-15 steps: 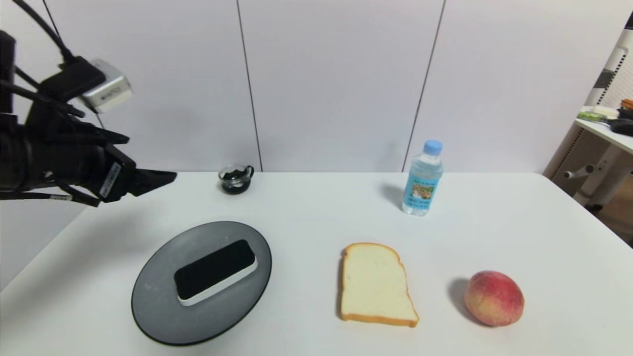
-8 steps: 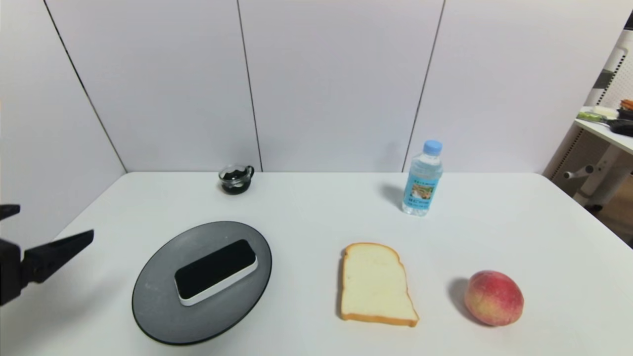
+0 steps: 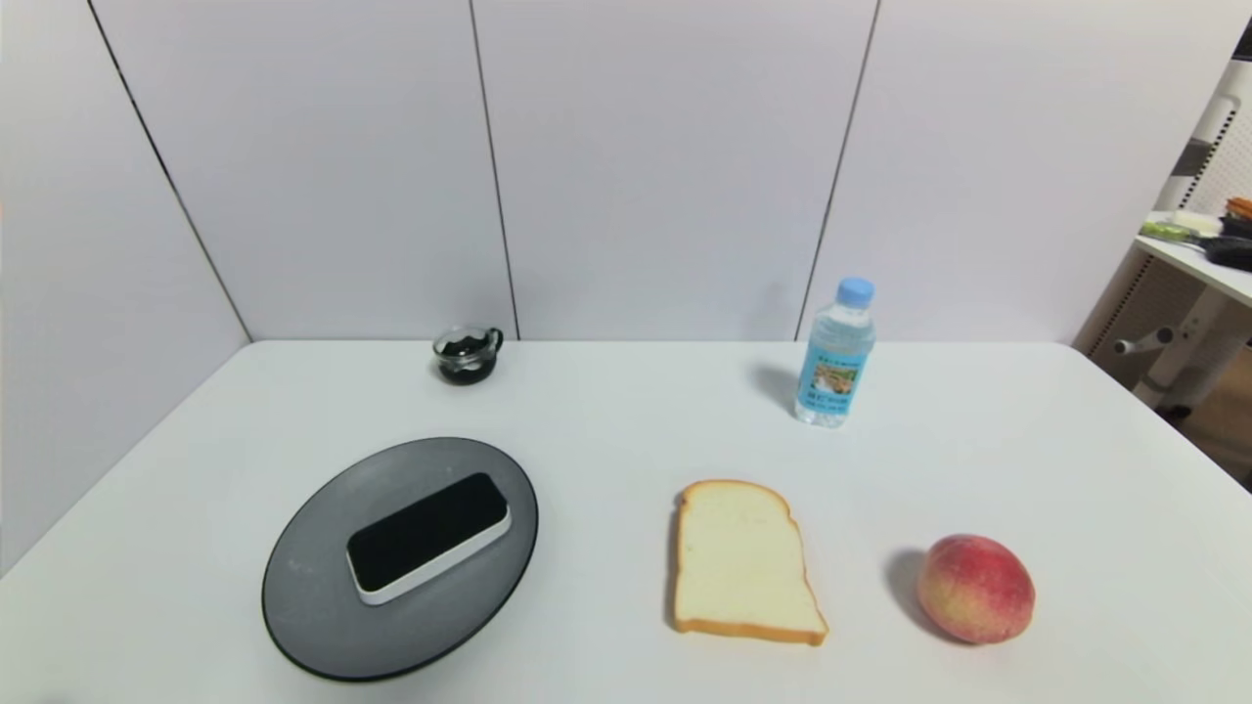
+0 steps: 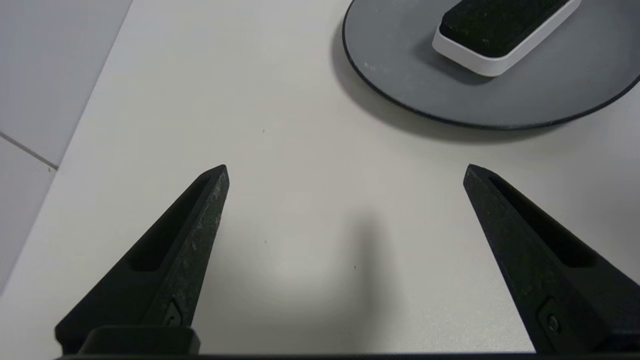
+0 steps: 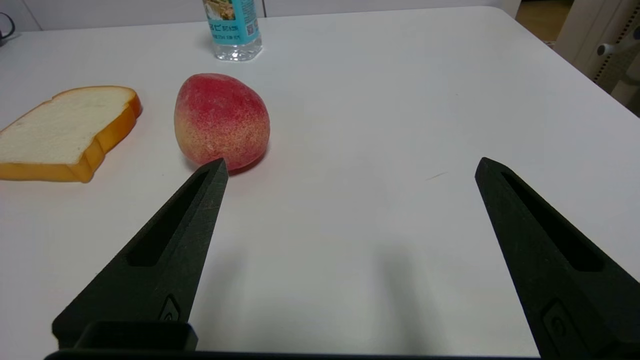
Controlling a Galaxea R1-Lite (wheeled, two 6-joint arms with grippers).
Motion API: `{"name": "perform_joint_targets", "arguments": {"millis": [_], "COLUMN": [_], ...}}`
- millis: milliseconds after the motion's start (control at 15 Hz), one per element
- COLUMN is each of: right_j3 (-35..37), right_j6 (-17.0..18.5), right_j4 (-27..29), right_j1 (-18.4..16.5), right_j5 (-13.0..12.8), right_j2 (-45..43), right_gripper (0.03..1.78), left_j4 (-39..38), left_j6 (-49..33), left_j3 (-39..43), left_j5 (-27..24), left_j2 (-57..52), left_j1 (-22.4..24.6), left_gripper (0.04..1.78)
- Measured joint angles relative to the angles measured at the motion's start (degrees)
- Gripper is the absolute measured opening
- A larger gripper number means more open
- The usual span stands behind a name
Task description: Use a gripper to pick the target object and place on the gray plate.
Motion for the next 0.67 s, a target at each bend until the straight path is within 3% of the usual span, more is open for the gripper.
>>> {"name": "perform_joint_targets", "arguments": {"millis": [200,667], "right_j3": [0.0,0.0], "right_j6": [0.0,0.02], "right_j4": [0.02,0.0], "right_j1": [0.0,0.02], "right_j5": [0.0,0.0], "right_j2": [0.0,0.0], "right_gripper": [1.71,1.71], "left_j4": [-4.11,-5.64], "left_j6": [-0.22,-6.36], "left_j3": [6.21,7.94], "left_j5": [-2.5,-1.72], "left_j2": [-7.12,-15.49], "left_j1": [1.01,1.34], "left_gripper": [1.69,1.69]}}
